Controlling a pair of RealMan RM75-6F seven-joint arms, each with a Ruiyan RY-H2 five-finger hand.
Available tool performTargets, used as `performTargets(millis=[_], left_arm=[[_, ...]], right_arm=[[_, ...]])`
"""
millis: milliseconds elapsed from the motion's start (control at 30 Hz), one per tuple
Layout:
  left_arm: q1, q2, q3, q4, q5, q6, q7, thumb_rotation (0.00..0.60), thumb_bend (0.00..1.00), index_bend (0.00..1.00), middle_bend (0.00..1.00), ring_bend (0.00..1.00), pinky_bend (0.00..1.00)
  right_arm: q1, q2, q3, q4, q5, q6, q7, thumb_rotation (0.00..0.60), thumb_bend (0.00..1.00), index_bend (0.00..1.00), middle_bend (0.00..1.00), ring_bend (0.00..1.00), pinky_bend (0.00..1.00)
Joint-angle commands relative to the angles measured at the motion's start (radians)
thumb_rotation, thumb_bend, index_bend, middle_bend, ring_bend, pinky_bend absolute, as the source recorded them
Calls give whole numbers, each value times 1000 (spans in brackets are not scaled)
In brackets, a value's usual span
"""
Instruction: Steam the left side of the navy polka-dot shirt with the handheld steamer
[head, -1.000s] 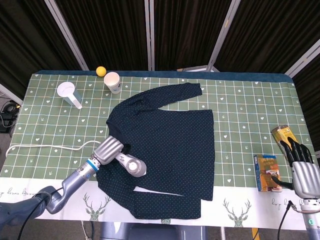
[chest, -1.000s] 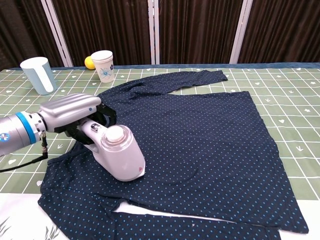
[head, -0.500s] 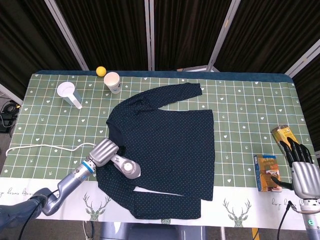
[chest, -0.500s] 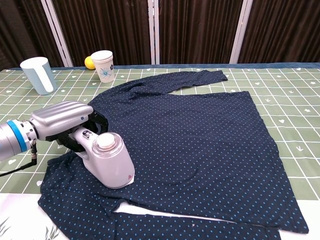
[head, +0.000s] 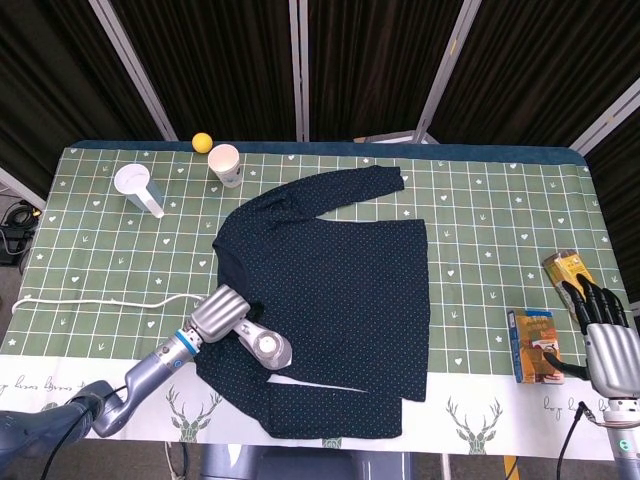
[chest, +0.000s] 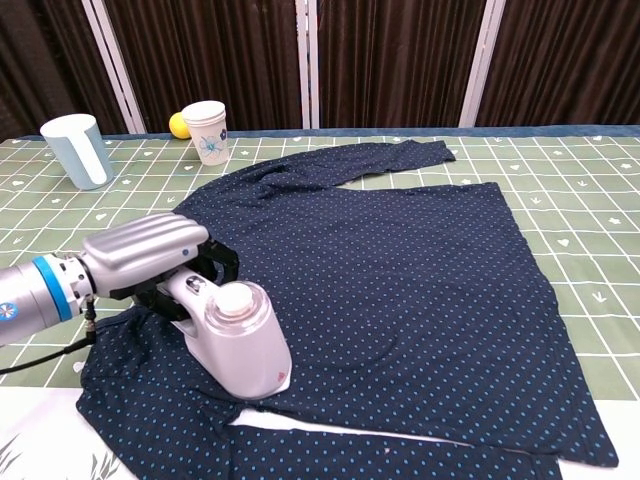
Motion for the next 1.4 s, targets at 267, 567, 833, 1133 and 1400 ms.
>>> performTargets(millis=[267, 567, 833, 1133, 1400], left_arm=[[-6, -6, -6, -34, -1, -10, 36, 600, 818, 990, 947, 879, 1000], [0, 11, -9, -12, -15, -12, 28, 600, 818, 991, 947, 879, 1000], [11, 42, -11, 19, -21, 5, -3, 600, 818, 991, 947, 879, 1000], [19, 68, -18, 37, -28, 21, -27, 600, 818, 991, 947, 879, 1000], [20, 99, -60, 19, -52, 58, -71, 600, 818, 991, 947, 879, 1000]], right_arm=[[-2, 2, 0, 2, 1, 2, 4, 600, 0, 0, 0, 0, 0], [-1, 1, 0, 2, 0, 2, 2, 600, 0, 0, 0, 0, 0], [-1, -1, 0, 1, -1, 1, -4, 600, 0, 0, 0, 0, 0], [-1, -2, -1, -2, -2, 2, -8, 600, 0, 0, 0, 0, 0], [0, -3, -2, -1, -2, -1, -11, 600, 0, 0, 0, 0, 0]])
